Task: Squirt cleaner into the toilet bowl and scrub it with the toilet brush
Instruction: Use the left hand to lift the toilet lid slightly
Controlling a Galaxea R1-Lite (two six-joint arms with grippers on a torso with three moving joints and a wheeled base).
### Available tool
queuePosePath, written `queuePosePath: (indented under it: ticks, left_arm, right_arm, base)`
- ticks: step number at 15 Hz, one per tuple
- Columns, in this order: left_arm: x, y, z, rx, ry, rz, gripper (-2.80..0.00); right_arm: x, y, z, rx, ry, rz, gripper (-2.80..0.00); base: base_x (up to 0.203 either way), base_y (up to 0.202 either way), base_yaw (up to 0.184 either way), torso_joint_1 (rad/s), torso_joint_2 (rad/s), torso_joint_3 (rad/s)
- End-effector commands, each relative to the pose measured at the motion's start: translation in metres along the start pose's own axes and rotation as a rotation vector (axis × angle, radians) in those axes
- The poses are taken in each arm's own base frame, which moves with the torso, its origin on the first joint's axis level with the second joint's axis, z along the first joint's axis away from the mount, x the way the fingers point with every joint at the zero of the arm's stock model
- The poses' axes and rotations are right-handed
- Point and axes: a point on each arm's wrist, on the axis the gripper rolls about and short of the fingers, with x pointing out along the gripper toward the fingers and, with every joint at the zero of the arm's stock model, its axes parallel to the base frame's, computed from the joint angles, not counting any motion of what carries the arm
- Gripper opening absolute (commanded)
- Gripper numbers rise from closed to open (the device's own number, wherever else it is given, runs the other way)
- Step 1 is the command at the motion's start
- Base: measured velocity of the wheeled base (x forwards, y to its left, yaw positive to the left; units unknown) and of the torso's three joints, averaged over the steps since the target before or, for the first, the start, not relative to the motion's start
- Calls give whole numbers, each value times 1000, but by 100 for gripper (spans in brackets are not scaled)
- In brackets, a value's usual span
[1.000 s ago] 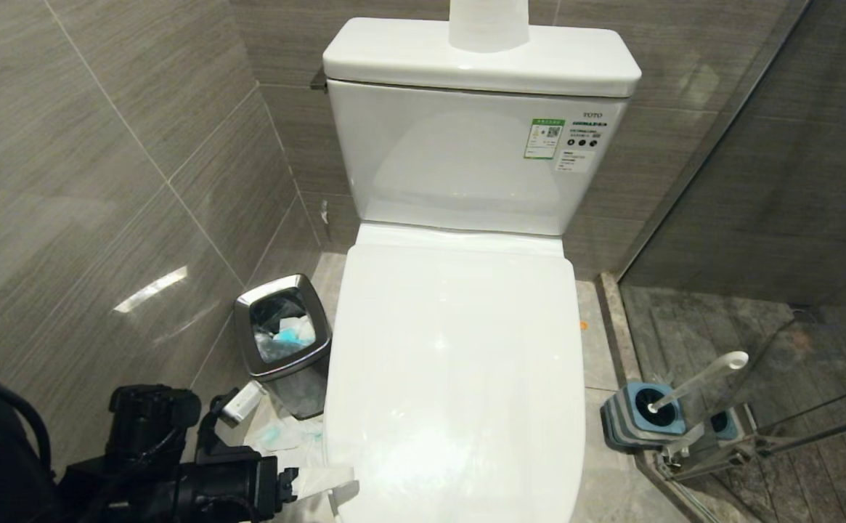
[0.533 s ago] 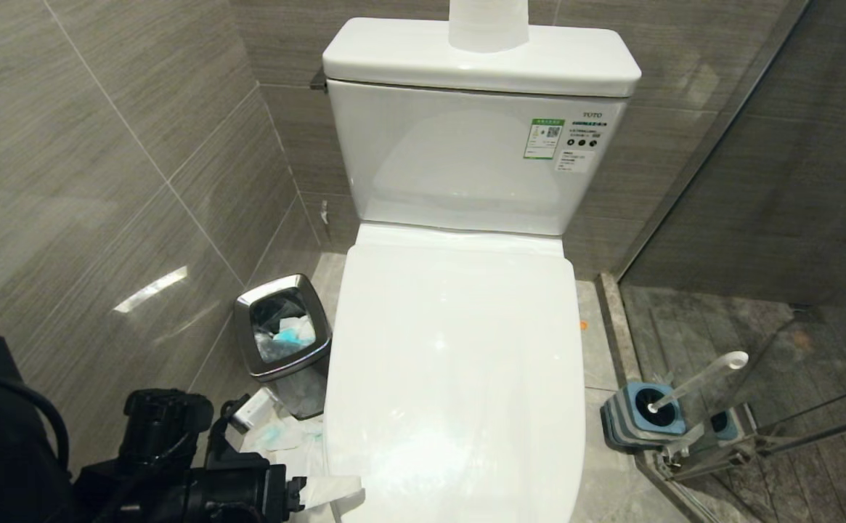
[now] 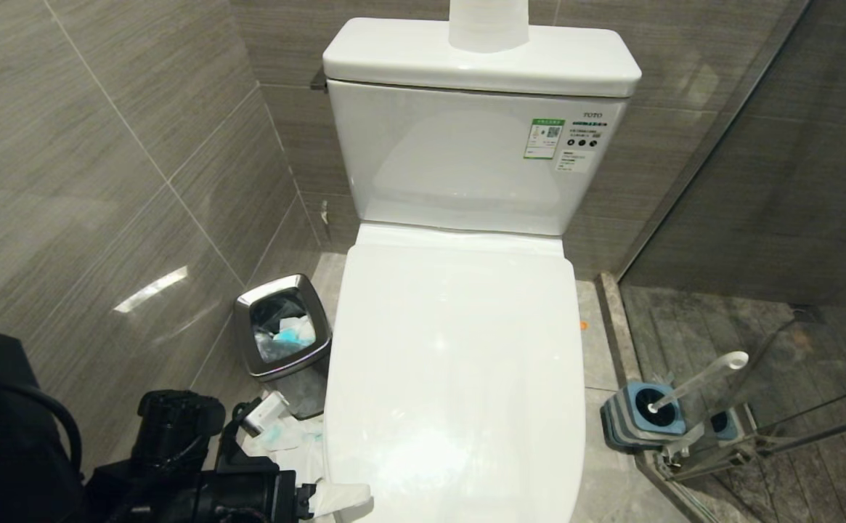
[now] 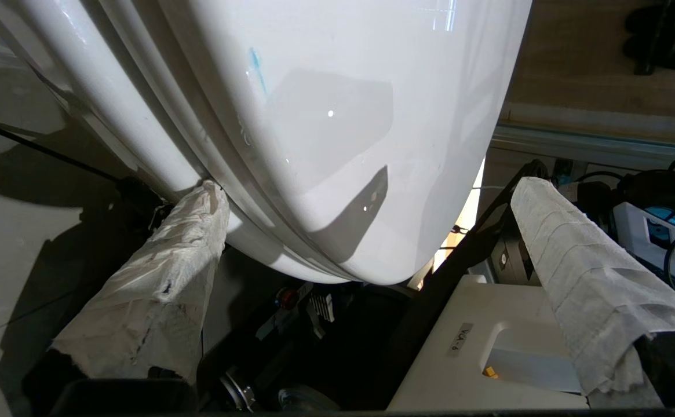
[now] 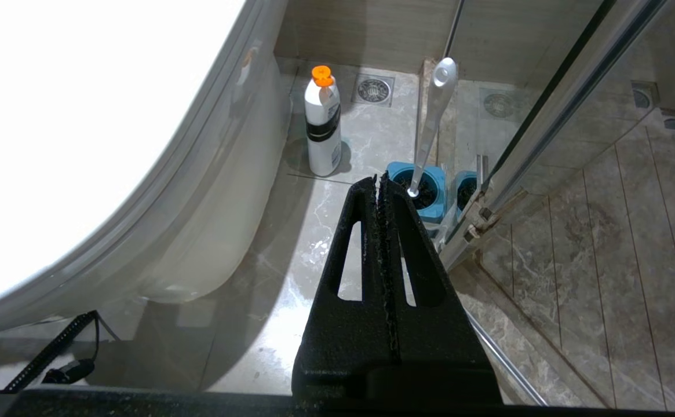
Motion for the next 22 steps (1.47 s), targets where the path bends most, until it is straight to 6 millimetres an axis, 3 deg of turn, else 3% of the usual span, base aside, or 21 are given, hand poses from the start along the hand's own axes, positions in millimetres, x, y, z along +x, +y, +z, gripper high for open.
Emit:
queuePosePath:
  ticks: [1, 5, 11, 18, 22]
  left_arm:
    - [2, -2, 0, 5, 8, -11, 0]
    - [4, -1, 0, 6, 16, -10, 0]
    - [4, -2, -17, 45, 91, -4, 0]
    - [2, -9, -12, 76, 62, -40, 0]
    - [1, -16, 2, 17, -39, -88, 0]
  right_arm:
    - [0, 0, 0, 1, 2, 0, -280]
    - [0, 0, 0, 1, 1, 0, -280]
    - [0, 0, 0, 0, 2, 0, -280]
    - [0, 0, 0, 1, 2, 0, -280]
    - [0, 0, 0, 1, 2, 0, -280]
  base:
    - [0, 0, 0, 0, 0, 0]
    - [0, 0, 0, 0, 0, 0]
    - [0, 0, 0, 0, 0, 0]
    - [0, 0, 0, 0, 0, 0]
    - [0, 0, 0, 0, 0, 0]
